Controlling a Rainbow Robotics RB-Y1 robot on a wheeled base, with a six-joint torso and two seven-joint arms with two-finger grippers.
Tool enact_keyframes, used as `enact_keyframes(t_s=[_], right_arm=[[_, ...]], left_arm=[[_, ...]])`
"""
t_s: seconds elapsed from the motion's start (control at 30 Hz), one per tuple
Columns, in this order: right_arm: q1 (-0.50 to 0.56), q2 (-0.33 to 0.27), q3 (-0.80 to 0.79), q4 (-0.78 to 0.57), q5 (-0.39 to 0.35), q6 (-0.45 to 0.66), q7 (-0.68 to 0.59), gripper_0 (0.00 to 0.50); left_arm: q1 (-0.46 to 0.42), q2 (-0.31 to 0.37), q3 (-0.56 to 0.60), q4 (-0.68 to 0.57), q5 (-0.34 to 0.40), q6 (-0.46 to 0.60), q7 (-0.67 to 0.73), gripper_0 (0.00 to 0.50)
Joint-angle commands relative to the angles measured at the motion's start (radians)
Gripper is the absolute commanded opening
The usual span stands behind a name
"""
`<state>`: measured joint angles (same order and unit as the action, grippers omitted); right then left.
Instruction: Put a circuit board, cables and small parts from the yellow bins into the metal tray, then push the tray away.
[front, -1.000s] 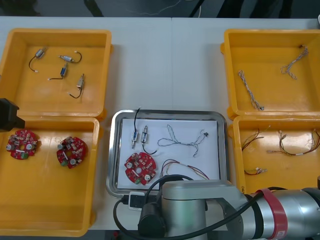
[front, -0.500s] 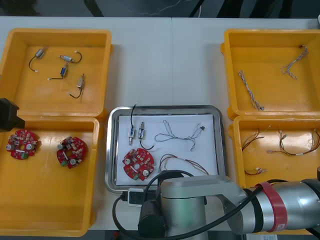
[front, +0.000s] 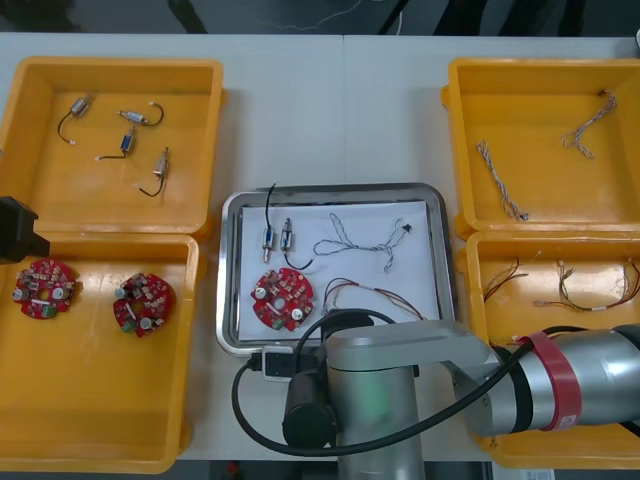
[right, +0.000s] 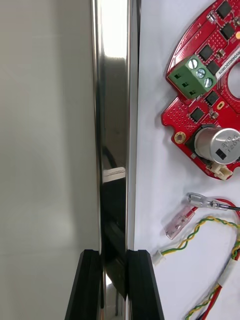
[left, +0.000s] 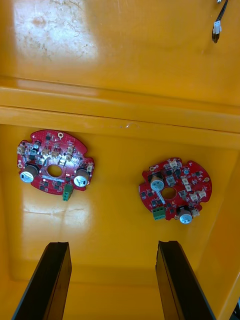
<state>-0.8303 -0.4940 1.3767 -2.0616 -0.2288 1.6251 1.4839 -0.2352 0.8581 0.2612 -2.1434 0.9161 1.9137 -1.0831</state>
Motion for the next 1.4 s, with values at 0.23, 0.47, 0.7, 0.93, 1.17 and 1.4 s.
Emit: enact_keyframes(t_s=[0.23,0.47,0.7,0.93,1.17,1.4], right_arm=[[-0.128,-0.041,0.016,-0.003,0.005,-0.008,-0.059,0.014],[-0.188,-0.023,0.016,0.087,0.003,-0.013,-0.060,0.014],[-0.220,-0.020,0.016,0.117,0.003,-0.024,-0.060,0.009],[-0.233,-0.017,0.016,0.117,0.003,-0.024,-0.066,0.000],[-0.251,-0.017,0.018,0.117,0.003,-0.024,-0.068,0.000],[-0.273,-0.018,0.016,0.118,0.002,-0.024,-0.070,0.000]], left_arm=[[0.014,0.047,0.035,-0.030,-0.008,0.006,-0.086,0.500],[0.014,0.047,0.035,-0.030,-0.008,0.006,-0.086,0.500],[0.014,0.047,0.035,-0.030,-0.008,0.006,-0.086,0.500],[0.014,0.047,0.035,-0.030,-0.008,0.006,-0.086,0.500],[0.014,0.047,0.035,-0.030,-0.008,0.006,-0.086,0.500],[0.014,0.047,0.035,-0.030,-0.008,0.006,-0.086,0.500]])
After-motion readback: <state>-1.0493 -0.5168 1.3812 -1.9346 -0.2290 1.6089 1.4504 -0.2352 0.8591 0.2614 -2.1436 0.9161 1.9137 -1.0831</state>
